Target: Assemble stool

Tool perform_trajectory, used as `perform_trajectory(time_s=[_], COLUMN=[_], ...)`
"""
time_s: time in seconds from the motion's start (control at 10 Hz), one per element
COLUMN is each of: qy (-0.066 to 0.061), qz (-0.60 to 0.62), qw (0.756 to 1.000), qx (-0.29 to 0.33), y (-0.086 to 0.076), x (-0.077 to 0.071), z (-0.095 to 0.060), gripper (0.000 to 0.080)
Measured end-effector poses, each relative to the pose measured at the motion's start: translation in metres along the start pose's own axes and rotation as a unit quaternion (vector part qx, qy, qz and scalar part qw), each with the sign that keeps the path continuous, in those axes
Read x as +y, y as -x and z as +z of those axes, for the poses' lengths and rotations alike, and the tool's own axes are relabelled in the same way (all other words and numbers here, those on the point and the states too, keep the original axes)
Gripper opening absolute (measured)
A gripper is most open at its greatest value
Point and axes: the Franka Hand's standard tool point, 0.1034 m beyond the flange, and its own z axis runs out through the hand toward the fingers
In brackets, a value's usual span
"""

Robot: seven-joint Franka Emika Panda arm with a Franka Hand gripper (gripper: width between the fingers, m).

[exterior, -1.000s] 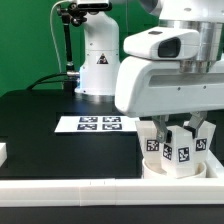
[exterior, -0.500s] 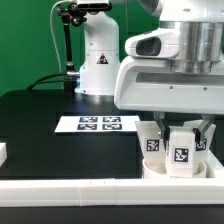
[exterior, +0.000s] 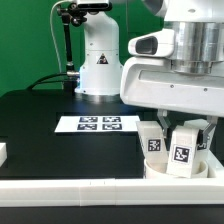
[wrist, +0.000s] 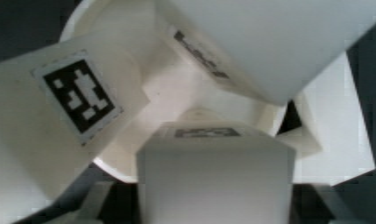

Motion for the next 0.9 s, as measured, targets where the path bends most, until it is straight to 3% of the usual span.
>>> perform_trajectory(time_s=[0.5, 0.9], qy=[-0.007, -0.036], qz=[0.169, 0.358], qw=[0.986, 0.933], qx=[-0.006, 0.008], y=[0.002, 0.010], x=[-0.003, -0.014], z=[0.000, 0.000], gripper=[0.0341, 0.0341])
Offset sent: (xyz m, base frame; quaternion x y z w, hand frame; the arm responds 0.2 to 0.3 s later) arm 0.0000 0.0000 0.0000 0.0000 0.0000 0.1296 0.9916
